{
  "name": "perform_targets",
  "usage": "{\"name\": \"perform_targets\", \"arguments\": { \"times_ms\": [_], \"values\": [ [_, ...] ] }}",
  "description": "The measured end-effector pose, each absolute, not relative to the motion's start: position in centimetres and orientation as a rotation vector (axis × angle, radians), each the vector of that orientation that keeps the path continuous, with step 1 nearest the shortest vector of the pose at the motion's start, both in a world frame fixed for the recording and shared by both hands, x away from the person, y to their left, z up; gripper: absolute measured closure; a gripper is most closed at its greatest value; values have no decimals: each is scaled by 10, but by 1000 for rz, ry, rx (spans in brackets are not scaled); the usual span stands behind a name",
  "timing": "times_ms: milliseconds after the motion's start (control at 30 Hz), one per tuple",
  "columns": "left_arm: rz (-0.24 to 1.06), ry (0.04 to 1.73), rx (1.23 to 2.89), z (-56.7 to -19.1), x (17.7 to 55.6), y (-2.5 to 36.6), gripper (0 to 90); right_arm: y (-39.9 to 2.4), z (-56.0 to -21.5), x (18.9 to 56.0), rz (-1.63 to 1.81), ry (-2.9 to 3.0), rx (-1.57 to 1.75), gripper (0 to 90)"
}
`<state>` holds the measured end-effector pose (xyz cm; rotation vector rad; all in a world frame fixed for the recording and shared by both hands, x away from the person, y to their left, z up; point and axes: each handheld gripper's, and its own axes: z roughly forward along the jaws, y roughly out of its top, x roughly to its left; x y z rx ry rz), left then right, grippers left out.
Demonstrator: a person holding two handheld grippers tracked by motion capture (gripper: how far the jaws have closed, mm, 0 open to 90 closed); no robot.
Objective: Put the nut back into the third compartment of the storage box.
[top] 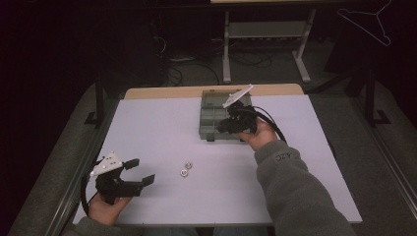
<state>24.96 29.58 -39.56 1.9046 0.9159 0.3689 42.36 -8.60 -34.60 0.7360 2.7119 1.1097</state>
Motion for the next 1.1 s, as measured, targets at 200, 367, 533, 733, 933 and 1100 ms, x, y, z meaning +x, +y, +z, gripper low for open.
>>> {"name": "perform_targets", "arguments": {
  "times_ms": [200,367,533,733,933,1100],
  "values": [
    [367,917,1912,-395,250,296,145,-92,-341,450,1089,2674,808,696],
    [364,918,1913,-395,250,296,145,-96,-348,475,1046,2635,898,695],
    [361,915,1908,-395,250,296,145,-98,-367,494,989,2605,994,695],
    [358,912,1904,-396,250,296,145,-103,-387,506,921,2580,1087,695],
    [355,910,1903,-395,249,295,145,-104,-394,512,889,2569,1135,694],
    [355,914,1898,-395,248,295,145,-105,-398,514,909,2561,1174,657]
  ]
}}
